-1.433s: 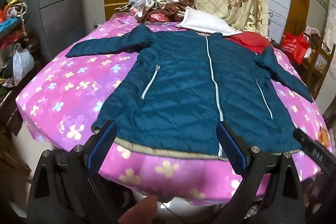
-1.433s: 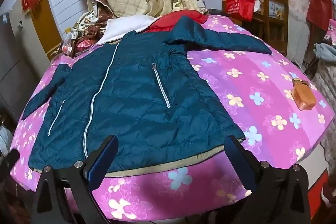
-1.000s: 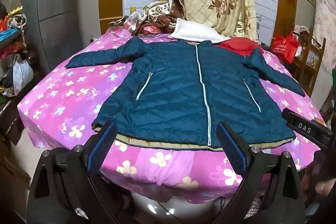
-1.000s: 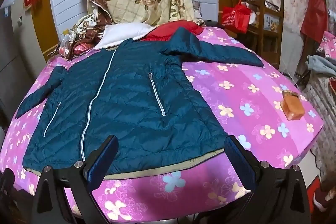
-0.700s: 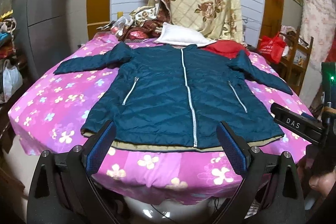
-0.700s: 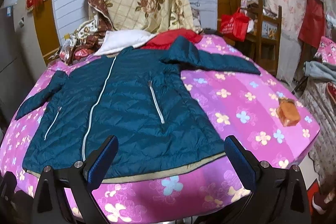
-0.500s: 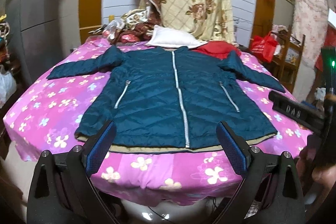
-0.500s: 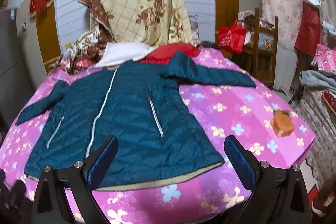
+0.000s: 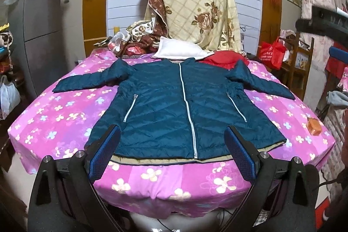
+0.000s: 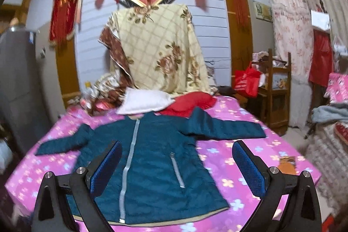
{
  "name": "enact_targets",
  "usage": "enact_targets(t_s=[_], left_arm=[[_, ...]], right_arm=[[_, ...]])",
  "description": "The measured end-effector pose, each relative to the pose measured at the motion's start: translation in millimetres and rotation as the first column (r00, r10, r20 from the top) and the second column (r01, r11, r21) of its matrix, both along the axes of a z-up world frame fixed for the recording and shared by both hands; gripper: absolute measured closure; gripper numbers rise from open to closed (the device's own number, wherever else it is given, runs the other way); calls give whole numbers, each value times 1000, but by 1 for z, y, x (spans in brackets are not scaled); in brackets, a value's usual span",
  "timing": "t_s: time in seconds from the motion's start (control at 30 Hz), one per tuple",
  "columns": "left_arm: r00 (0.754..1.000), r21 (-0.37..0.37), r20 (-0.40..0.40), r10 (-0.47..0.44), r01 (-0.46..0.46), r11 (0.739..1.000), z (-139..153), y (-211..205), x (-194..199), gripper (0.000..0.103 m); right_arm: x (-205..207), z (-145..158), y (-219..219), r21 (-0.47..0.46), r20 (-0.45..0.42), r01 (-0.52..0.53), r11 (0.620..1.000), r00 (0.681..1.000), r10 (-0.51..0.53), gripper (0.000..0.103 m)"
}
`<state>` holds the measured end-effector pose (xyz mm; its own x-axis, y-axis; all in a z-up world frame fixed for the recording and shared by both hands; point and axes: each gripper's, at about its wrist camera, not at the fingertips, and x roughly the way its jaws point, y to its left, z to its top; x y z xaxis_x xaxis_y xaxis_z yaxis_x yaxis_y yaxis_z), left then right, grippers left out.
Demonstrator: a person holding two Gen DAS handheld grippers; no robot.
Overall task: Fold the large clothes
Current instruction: 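Move both grippers toward the hem of the teal jacket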
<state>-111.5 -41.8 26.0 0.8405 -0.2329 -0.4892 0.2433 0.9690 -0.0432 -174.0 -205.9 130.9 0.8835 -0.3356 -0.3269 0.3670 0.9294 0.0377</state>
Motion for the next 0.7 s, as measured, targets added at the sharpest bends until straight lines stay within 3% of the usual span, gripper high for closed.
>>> enact_targets(t_s=[0.27, 0.4, 0.53, 0.63, 0.7], left_arm=[[998, 2, 36, 59, -59, 998, 5, 9, 7, 7], [993, 7, 49, 109, -110, 994, 11, 18, 19, 7], [983, 43, 85, 165, -169, 985, 24, 18, 36, 7], [978, 33, 88, 187, -191, 981, 34, 19, 50, 7], [972, 2, 91, 216, -217, 976, 42, 16, 62, 7]], right_arm=[[26, -25, 6, 13, -75, -59, 998, 995, 59, 3], [26, -39, 9, -19, 3, -62, 998, 998, 62, 0], [61, -63, 14, -39, -114, -130, 991, 986, 125, 0], [76, -85, 7, 19, -104, -83, 996, 991, 85, 0], [83, -93, 5, 5, -89, -43, 999, 995, 44, 0]])
